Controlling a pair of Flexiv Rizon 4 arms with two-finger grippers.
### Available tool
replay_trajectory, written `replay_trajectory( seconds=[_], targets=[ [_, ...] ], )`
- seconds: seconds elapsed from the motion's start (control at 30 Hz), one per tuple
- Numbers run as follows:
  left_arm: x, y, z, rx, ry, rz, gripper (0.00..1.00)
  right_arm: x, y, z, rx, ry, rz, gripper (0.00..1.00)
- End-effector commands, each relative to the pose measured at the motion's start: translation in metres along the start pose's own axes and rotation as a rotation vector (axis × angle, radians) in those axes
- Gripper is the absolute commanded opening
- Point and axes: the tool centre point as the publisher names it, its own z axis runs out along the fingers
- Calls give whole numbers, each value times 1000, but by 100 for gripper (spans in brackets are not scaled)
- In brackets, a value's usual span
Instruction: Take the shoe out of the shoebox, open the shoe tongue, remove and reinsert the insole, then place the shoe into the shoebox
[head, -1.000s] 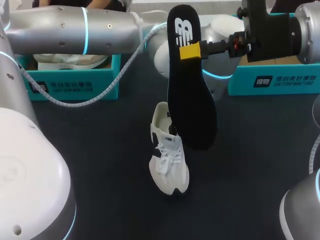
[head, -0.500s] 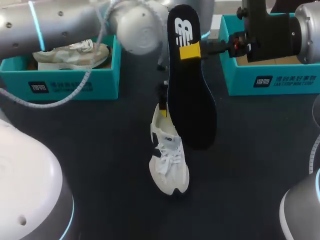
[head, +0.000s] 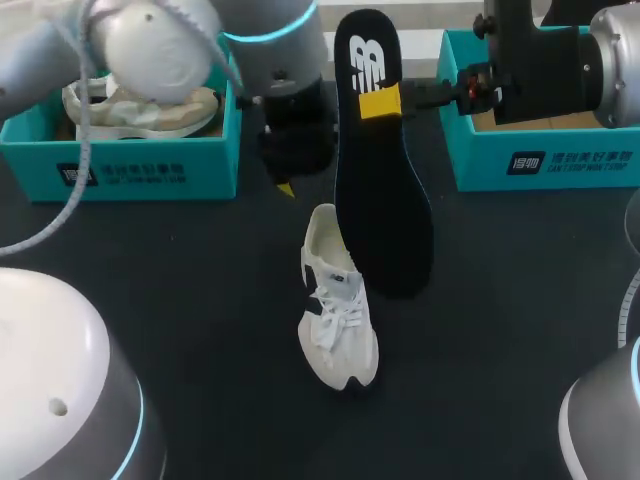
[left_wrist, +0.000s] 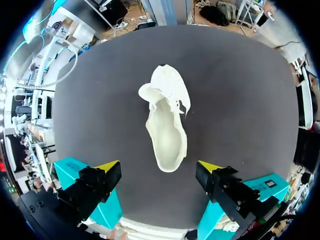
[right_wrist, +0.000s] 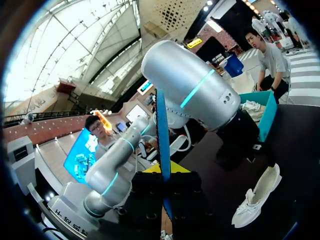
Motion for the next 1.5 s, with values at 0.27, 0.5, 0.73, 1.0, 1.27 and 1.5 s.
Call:
replay_trajectory(
  seconds=[0.27,0.5,0.73,1.0,1.27,1.5],
  targets=[
    [62,-7,-56,-30,-580,57,100,-1,2,4,1,1,0,0],
    [68,-8,-65,-44,-606,37,100,-1,2,4,1,1,0,0],
    [68,-8,-65,-44,-606,37,100,-1,2,4,1,1,0,0],
    [68,-8,-65,-44,-606,37,100,-1,2,4,1,1,0,0],
    [66,-8,-66,-42,-655,27,100,-1,2,4,1,1,0,0],
    [62,-11,-78,-37,-856,6,100,-29,10,4,-28,55,128,0]
  ],
)
